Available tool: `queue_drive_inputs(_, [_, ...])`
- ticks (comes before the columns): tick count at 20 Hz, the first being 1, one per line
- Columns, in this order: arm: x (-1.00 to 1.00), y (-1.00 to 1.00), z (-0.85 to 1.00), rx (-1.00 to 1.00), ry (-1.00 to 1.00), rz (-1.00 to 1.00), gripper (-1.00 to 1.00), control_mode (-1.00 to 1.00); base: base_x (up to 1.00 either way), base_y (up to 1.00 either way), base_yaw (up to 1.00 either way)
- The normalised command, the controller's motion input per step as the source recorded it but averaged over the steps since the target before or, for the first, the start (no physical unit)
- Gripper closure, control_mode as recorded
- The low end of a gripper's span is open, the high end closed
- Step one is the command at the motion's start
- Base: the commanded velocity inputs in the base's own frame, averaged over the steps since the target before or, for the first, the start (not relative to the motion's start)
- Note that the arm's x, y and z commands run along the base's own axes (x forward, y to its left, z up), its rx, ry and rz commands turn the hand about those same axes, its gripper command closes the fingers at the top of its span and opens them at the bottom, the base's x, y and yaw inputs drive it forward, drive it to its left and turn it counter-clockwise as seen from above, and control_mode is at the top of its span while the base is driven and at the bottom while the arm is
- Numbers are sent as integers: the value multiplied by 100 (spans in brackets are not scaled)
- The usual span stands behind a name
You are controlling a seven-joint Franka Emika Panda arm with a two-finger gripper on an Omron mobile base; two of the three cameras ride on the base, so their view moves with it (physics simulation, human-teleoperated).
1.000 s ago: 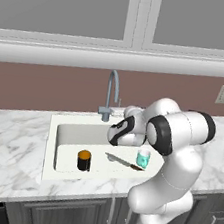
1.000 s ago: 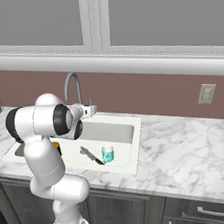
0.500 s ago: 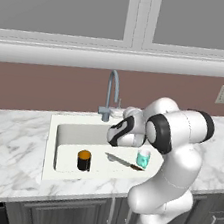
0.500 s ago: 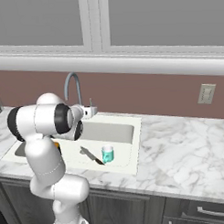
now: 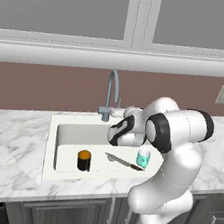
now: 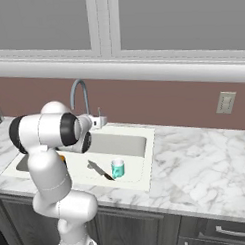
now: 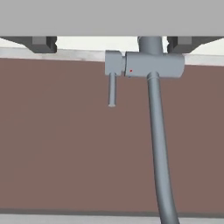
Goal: Pick the mug and mug and place them in the sink. Then turn on the water.
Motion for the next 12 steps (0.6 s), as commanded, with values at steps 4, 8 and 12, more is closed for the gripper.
queue_drive_inputs(4, [0,-12,-19,0,-7,0,-100,-100,0,0,0])
queue_drive_inputs(8, [0,-13,-23,0,-9,0,-100,-100,0,0,0])
queue_drive_inputs(12, [1,-6,-23,0,-8,0,-100,-100,0,0,0])
